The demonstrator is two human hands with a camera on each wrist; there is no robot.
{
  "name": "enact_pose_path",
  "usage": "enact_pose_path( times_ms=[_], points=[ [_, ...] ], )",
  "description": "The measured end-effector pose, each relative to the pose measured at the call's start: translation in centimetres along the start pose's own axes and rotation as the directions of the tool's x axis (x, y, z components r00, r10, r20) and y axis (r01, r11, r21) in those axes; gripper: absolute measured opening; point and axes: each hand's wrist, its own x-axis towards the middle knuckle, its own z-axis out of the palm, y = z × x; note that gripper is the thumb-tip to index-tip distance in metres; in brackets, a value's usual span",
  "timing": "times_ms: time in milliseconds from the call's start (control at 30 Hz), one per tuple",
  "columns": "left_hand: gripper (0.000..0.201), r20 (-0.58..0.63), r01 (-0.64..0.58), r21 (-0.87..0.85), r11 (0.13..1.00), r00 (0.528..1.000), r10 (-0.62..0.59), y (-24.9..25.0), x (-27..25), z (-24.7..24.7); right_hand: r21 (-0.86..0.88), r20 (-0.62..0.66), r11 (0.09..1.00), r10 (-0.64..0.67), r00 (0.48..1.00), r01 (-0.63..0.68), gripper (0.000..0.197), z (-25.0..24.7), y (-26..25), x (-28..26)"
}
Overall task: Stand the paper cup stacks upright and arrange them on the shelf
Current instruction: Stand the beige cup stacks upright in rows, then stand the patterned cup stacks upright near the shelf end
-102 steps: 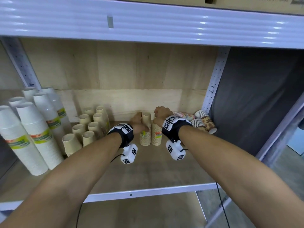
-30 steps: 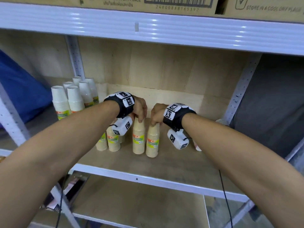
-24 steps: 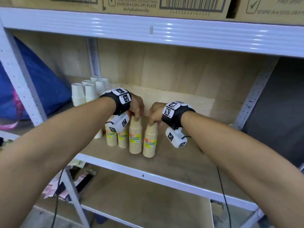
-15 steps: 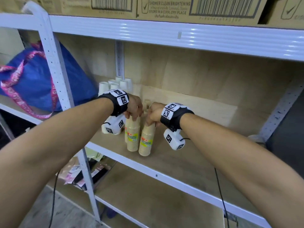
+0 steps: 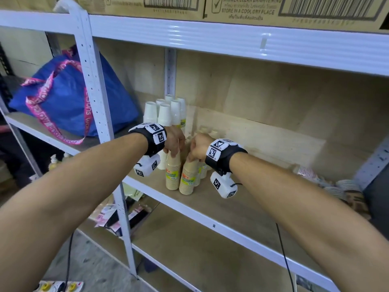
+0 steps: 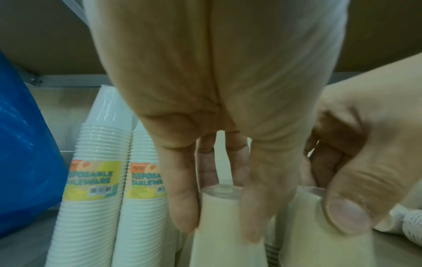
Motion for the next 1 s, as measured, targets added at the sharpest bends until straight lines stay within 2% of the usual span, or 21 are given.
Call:
enact_pose_path(
  times_ms=[233,367,467,700,800,1000],
  points=[
    [0.041,0.017,-0.022,0.010,1.000,1.000,0.022,-0.3,0.6,-0.5,0.023,-0.035,1.000,-0.011,0.999,0.012,0.027,-0.1,0.0,0.4],
    [0.036,-0.017,-0.023,0.047,0.999,1.000,0.024,0.3,0.9,-1.9,0.067,-0.061,0.998,-0.015,0.998,0.020,0.030,-1.2,0.6,-0.3],
    [0.039,-0.059,-0.054,0.051,0.997,0.997,0.057,1.4,1.2,-3.1,0.013,-0.105,1.000,-0.002,0.995,0.003,0.032,-2.0,1.5,-0.8],
    [0.039,-0.104,-0.168,0.035,0.985,0.980,0.171,6.1,3.5,-4.2,-0.044,-0.163,0.992,0.110,0.981,-0.119,0.026,-4.6,5.1,-2.4],
    [0.038,-0.095,-0.220,0.039,0.975,0.970,0.223,8.7,4.9,-3.8,-0.022,-0.202,0.982,0.181,0.963,-0.189,0.023,-5.4,7.5,-3.4],
    [0.037,-0.077,-0.333,0.047,0.942,0.939,0.335,14.2,8.2,-2.5,0.022,-0.233,0.944,0.326,0.916,-0.330,0.030,-7.1,13.4,-5.9]
  ],
)
